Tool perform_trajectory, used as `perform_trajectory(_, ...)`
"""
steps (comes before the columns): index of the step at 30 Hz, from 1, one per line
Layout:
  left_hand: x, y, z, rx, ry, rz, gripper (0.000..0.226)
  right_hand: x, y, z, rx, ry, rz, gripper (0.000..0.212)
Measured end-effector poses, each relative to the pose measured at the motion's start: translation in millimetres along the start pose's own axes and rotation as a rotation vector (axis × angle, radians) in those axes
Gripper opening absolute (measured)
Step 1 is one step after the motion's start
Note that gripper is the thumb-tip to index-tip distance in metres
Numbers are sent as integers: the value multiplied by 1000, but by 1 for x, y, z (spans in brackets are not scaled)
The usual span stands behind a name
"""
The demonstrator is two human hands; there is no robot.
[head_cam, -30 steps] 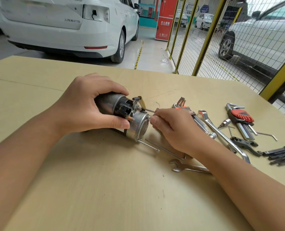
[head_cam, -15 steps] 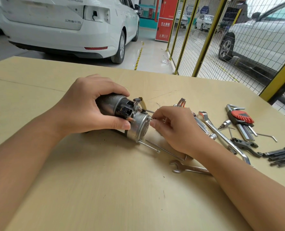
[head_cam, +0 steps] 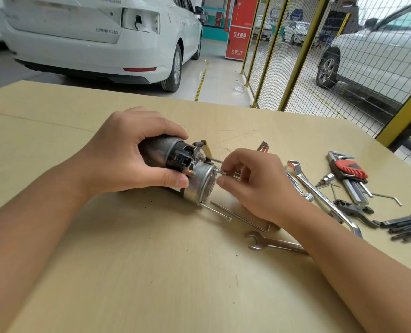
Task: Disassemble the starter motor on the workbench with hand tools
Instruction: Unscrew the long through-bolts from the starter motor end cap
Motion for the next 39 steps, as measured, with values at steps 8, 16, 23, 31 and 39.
perform_trajectory(8, 0, 0, 0, 22, 0, 11, 61, 0, 3, -5, 55, -100, -26, 18)
perform_trajectory(16, 1, -3, 0, 15, 13, -13, 58, 1, 8, -10, 10, -177, -67, 27)
perform_trajectory(23, 2, 13, -4, -181, 108, -242, 43, 0, 3, 0, -51, -25, -25, 10)
perform_trajectory(31, 0, 18, -7, -80, 98, -276, 30, -1, 6, -5, 29, -89, -39, 10)
perform_trajectory(39, 0, 20, -7, -104, 61, -212, 37, 1, 9, -10, -83, -174, -97, 23)
Point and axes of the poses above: each hand's wrist, its own x-axis away from the middle knuckle, its own z-axis out of the back of the hand, y = z × x, the point moved 6 cm from there along -x, towards the middle knuckle
